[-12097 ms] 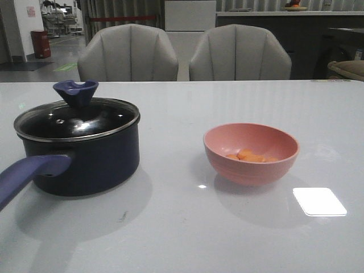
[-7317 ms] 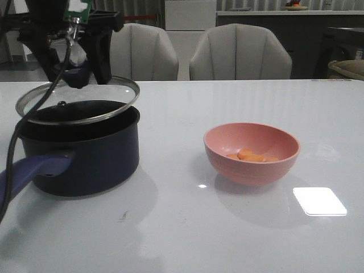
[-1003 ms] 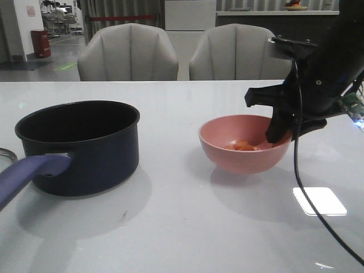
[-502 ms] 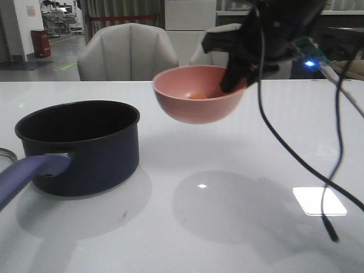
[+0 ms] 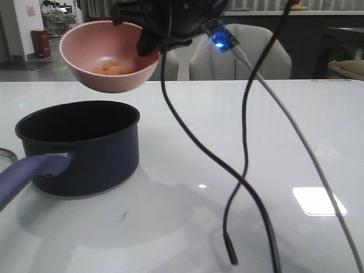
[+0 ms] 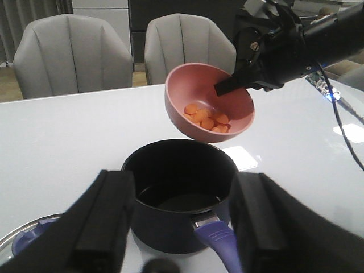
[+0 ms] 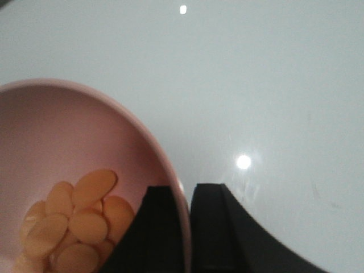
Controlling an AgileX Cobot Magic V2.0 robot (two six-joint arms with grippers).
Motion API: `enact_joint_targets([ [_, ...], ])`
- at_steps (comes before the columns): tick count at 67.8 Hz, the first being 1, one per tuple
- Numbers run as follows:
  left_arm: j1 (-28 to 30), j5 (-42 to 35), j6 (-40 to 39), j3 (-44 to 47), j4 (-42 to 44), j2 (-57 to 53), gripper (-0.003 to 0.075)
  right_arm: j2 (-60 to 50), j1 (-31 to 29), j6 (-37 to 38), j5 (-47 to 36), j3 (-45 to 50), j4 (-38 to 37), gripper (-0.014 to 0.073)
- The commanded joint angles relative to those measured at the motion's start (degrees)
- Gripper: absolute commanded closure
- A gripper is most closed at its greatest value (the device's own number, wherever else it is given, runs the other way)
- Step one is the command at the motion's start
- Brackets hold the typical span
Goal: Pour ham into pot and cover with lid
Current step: 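Lift the pink bowl and carry it over the saucepan, right gripper, then tilt the pink bowl with the right gripper to pour carrots in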
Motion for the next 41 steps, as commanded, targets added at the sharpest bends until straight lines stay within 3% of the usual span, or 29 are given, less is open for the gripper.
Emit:
enact_joint_targets([
  [1,-0.4,-4.6,0.0,-1.5,-0.7,0.5,0.0318,-3.3,1.3,-0.8,-20.9,3.4,-1.9,0.0465],
  [10,-0.4,-4.6,0.0,-1.5,-0.7,0.5,0.0318,-1.4,2.7,-0.8,-44.0,10.5,-7.3,0.0465],
  [18,-0.4,-4.6,0.0,-1.5,-0.7,0.5,0.0318,1.7,2.8,-3.2,-56.6,12.4,-13.0,0.0465],
  [27,-0.4,-4.6,0.0,-1.5,-0.7,0.5,0.0318,4.7,3.5,-11.2,-62.3,12.4,-15.8,0.0465],
  [41,-0.4,-4.6,0.0,-1.5,-0.7,0.5,0.0318,7.5,5.8,-37.9,-65.6,12.4,-15.7,0.0465],
])
